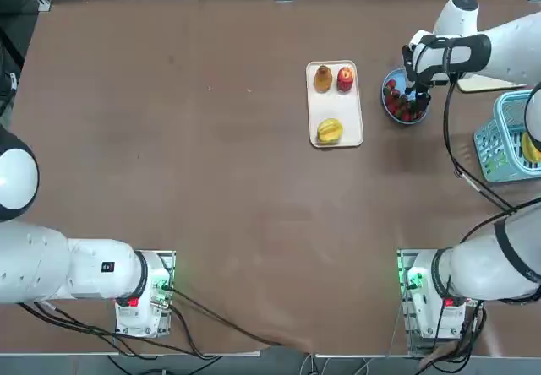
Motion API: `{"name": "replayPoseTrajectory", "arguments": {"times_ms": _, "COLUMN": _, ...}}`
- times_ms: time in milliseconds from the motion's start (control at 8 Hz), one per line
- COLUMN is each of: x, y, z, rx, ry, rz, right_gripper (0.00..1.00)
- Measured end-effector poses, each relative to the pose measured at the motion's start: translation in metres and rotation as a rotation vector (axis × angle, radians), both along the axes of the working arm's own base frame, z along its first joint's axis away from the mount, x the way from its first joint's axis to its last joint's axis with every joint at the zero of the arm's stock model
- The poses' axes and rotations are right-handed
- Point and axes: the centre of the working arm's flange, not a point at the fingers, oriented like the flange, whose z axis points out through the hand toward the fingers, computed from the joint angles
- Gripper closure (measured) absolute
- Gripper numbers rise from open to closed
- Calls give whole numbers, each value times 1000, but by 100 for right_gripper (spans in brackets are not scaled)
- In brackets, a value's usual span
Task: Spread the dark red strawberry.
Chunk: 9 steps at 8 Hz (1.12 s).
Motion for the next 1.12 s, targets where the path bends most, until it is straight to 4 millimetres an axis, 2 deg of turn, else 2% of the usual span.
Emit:
{"name": "replayPoseTrajectory", "arguments": {"times_ms": 625, "x": -4, "y": -6, "z": -4, "rx": 0, "ry": 10, "rz": -8, "right_gripper": 23}}
{"name": "replayPoseTrajectory", "arguments": {"times_ms": 1125, "x": -5, "y": -6, "z": -10, "rx": -1, "ry": 20, "rz": -9, "right_gripper": 28}}
